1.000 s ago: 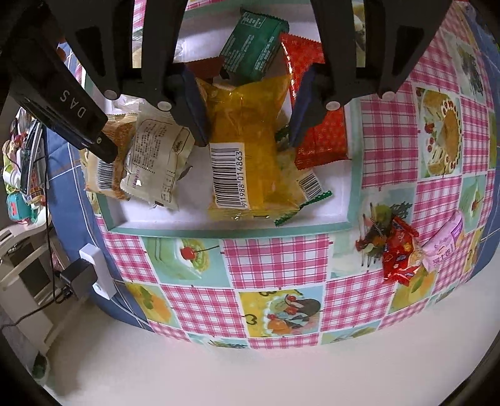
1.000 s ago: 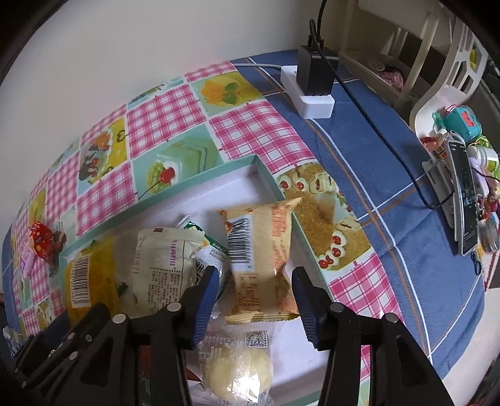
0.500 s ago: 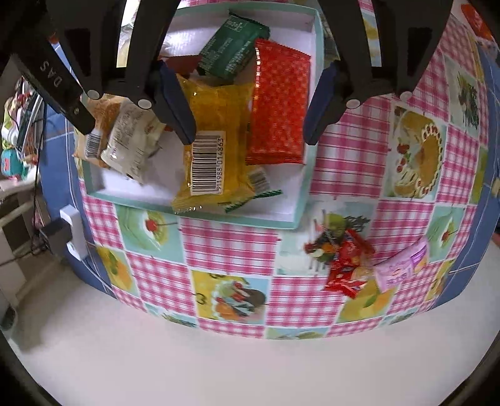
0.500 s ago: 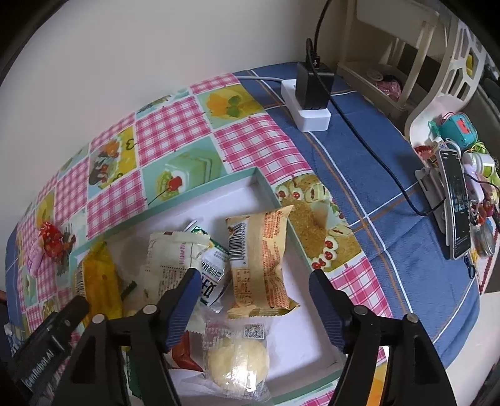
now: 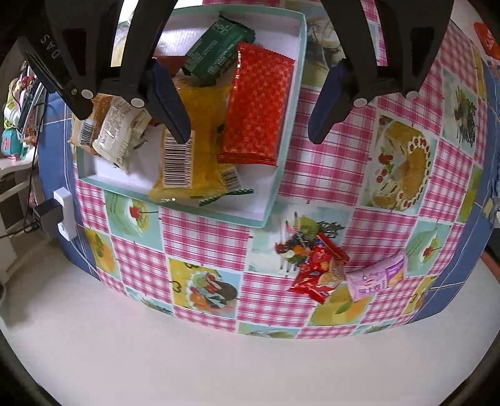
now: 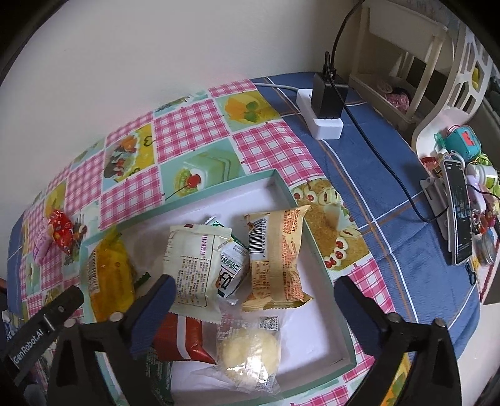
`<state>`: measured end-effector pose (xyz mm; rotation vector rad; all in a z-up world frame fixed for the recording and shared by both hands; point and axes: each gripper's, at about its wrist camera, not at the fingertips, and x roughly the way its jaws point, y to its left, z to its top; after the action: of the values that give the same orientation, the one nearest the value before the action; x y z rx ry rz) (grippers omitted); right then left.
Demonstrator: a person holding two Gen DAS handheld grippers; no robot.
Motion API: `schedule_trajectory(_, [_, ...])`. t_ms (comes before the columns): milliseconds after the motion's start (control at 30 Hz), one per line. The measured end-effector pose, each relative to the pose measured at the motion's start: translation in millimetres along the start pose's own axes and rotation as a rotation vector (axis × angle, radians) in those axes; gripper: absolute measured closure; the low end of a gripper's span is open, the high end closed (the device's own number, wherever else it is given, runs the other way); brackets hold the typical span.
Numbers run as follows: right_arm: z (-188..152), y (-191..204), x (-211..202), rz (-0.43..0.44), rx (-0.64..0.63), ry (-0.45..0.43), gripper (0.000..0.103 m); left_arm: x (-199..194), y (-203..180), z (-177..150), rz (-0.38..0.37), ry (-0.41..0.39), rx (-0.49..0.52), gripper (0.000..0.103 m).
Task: Organize snacks
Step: 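Open both tools to drop the pouch and bread packet into the tray, then withdraw both open tools from the tray toward the purple and red packets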
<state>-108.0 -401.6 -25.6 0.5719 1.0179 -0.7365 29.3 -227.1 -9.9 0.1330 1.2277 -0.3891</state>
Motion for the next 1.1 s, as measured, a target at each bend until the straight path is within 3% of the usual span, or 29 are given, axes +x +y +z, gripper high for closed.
schedule_trajectory(267, [-4, 3, -3, 0.003, -0.005, -0.020, 0.000, -1, 11, -1, 0.060, -0.036, -0.012, 0.014])
schedule_trajectory(367, [-5, 4, -5, 0.004, -0.005, -0.032, 0.000, -3, 18, -2, 0.089, -0.060, -0.019, 0.003])
schedule_trajectory(767, [-14, 39, -17, 0.110, -0.057, -0.034, 0.000, -7, 60, 7, 0.076, -0.069, -0.081, 0.003])
schedule_trajectory(1100, [-32, 104, -30, 0.163, -0.196, -0.041, 0.000, -14, 115, 18, 0.190, -0.085, -0.087, 0.003])
